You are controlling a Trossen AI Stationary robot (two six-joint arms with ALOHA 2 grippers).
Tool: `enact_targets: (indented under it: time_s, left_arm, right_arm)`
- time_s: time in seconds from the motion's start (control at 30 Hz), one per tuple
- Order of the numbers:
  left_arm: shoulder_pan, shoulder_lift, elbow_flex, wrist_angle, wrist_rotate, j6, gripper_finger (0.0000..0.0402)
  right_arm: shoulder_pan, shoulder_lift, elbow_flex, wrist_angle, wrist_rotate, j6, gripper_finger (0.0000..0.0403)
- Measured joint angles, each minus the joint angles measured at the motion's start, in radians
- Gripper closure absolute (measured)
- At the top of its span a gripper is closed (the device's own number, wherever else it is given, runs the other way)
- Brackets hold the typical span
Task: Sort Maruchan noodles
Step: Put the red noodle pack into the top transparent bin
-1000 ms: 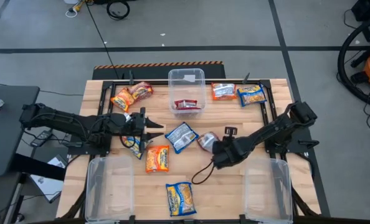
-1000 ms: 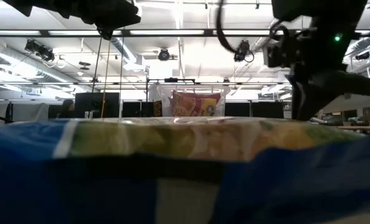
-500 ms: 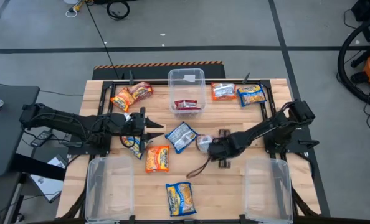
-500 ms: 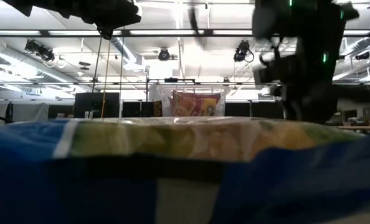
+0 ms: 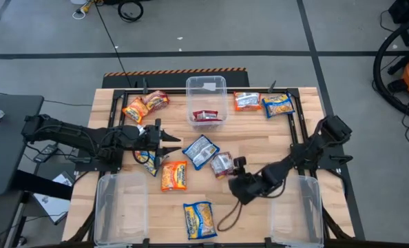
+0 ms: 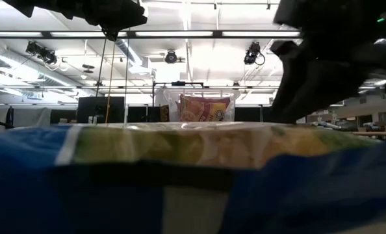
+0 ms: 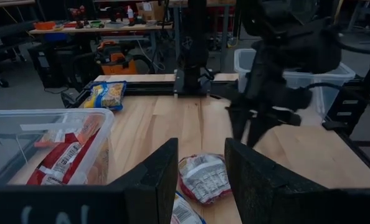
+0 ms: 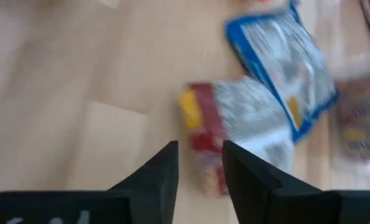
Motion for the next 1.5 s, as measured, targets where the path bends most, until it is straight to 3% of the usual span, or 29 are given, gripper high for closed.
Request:
enact_targets:
  time_s: [0.2,0.37,0.63,0.8,1.0,1.23,1.4,1.5]
  left_arm:
    - [0.0,0.0,0.0,0.002,0.0,0.0,0.0265]
    - [0.0,0.0,0.0,0.004,0.0,-0.005,0.0265]
    - [0.0,0.0,0.0,0.003,0.0,-0.007,0.0265]
    - [0.0,0.0,0.0,0.003,0.0,-0.007,0.0265]
    - [0.0,0.0,0.0,0.003,0.0,-0.007,0.0265]
    - [0.0,0.0,0.0,0.002,0.0,-0.006,0.0265]
    - [0.0,0.0,0.0,0.001,0.0,-0.006,0.0265]
    - [0.0,0.0,0.0,0.001,0.0,-0.006,0.0265]
  right_arm:
    - [0.046,0.009,-0.011,-0.047,0.071,-0.087,0.0208]
    - [0.046,0.009,-0.097,-0.022,0.15,-0.147,0.017]
    - [0.011,0.008,-0.19,0.233,0.201,-0.387,0.0169]
    - [-0.04,0.008,-0.205,0.231,0.094,-0.431,0.0169]
    - [-0.045,0.01,-0.17,0.201,0.121,-0.515,0.0169]
    - [-0.054,0.009,-0.013,-0.007,0.061,-0.397,0.0169]
    - [-0.068,0.014,-0.035,-0.025,0.022,-0.316,0.0169]
    - [-0.067,0.051,-0.058,-0.026,0.06,-0.309,0.017]
